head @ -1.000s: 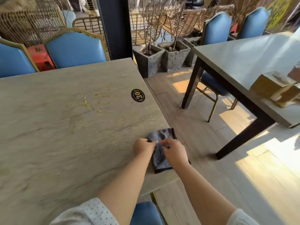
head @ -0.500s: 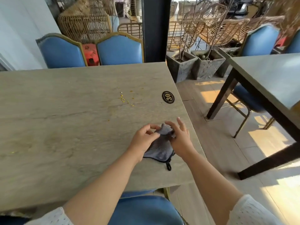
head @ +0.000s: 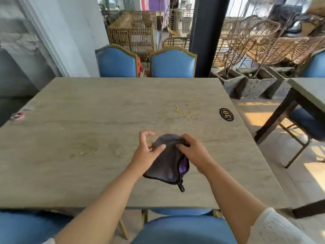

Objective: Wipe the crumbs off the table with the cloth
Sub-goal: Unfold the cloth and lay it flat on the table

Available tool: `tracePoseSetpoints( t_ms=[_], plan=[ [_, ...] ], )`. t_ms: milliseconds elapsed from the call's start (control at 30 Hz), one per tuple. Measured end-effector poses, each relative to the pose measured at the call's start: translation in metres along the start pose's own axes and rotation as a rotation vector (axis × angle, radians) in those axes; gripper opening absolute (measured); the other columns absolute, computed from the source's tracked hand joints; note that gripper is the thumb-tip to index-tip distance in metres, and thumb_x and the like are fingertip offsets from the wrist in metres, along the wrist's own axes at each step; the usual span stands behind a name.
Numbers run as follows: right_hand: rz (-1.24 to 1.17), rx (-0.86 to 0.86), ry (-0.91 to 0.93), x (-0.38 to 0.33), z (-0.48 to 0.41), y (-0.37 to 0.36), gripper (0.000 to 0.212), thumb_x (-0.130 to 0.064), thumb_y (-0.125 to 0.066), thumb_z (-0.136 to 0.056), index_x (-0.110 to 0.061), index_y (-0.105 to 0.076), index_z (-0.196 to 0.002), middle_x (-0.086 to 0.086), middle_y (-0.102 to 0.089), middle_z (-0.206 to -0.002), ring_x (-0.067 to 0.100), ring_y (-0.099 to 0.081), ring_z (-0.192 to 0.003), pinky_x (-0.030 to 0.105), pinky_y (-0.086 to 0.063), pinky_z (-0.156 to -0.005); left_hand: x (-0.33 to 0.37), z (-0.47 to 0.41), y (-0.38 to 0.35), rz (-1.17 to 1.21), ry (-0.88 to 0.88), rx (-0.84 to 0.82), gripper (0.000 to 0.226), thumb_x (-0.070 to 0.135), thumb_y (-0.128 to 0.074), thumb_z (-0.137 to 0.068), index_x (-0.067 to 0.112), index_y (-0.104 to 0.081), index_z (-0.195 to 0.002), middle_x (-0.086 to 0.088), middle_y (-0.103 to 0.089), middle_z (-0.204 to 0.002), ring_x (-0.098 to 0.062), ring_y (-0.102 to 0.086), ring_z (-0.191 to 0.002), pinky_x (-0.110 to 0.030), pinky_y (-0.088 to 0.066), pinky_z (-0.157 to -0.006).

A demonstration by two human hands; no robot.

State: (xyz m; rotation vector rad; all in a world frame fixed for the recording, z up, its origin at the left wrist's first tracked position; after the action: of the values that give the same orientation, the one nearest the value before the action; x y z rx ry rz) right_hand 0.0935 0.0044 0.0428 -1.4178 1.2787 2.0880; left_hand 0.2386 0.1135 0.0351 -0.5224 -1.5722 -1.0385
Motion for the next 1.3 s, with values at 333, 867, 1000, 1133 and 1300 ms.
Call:
tracePoseSetpoints(
  t_ms=[333,867,1000,1133,1300],
  plan=[
    [0.181,0.227,-0.334,0.017,0.009,-0.063,0.017,-0.014,-0.045,-0.093,-0.015,-0.056,-0.106,0.010,-0.064,-0.099,0.029,-0.057,-0.086,0.033,-0.045,-0.067,-0.064,-0.012,0.028,-0.099,-0.057,-0.480,0.055,0.007,-0.069,-0.083,0.039,-0.059,-0.125,0.008,-0.054,-0.131,-0.018,-0.063,-0.100,-0.025,-0.050,-0.091],
    [0.705,0.355,-0.624,0.047,0.027,-0.086,0.051,-0.024,-0.039,-0.093,-0.026,-0.025,-0.142,0.007,-0.013,-0.151,0.030,-0.011,-0.139,0.048,-0.016,-0.114,-0.094,-0.044,-0.019,-0.422,-0.257,-0.411,0.045,-0.004,-0.049,-0.089,0.021,-0.062,-0.125,0.001,-0.055,-0.132,-0.012,-0.053,-0.117,-0.014,-0.034,-0.095],
    [0.658,0.138,-0.625,0.060,0.025,-0.123,0.064,-0.057,-0.020,-0.096,-0.035,0.007,-0.150,-0.003,0.022,-0.157,0.029,0.027,-0.142,0.064,0.011,-0.110,-0.094,-0.072,-0.009,-0.564,-0.302,-0.311,0.043,0.000,-0.043,-0.092,0.019,-0.057,-0.129,0.003,-0.046,-0.143,-0.015,-0.041,-0.132,-0.025,-0.033,-0.107],
    [0.637,0.139,-0.708,0.087,0.021,-0.126,0.077,-0.075,-0.009,-0.086,-0.039,0.030,-0.141,-0.006,0.040,-0.149,0.030,0.037,-0.137,0.065,0.016,-0.107,-0.107,-0.104,-0.015,-0.753,-0.324,-0.327,0.051,0.012,-0.046,-0.095,0.013,-0.037,-0.145,-0.002,-0.020,-0.159,-0.022,-0.021,-0.145,-0.033,-0.021,-0.118],
    [0.684,0.334,-0.776,0.106,-0.023,-0.079,0.082,-0.077,-0.011,-0.083,-0.035,0.018,-0.147,0.004,0.026,-0.157,0.039,0.030,-0.139,0.060,0.020,-0.109,-0.127,-0.146,-0.019,-0.915,-0.303,-0.311,0.067,0.034,-0.044,-0.098,0.008,-0.014,-0.152,-0.007,0.002,-0.161,-0.025,-0.004,-0.149,-0.038,-0.009,-0.120]
  ],
)
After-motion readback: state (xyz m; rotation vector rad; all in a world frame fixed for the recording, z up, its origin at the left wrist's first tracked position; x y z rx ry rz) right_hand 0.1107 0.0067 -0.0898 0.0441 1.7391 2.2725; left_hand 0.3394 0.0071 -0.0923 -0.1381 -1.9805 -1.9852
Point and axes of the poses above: each hand's wrist, its own z-axis away from the middle knuckle, its own y-axis out of the back of the hand, x = y × z, the point moved 5 cm from there along -z, towards the middle knuckle
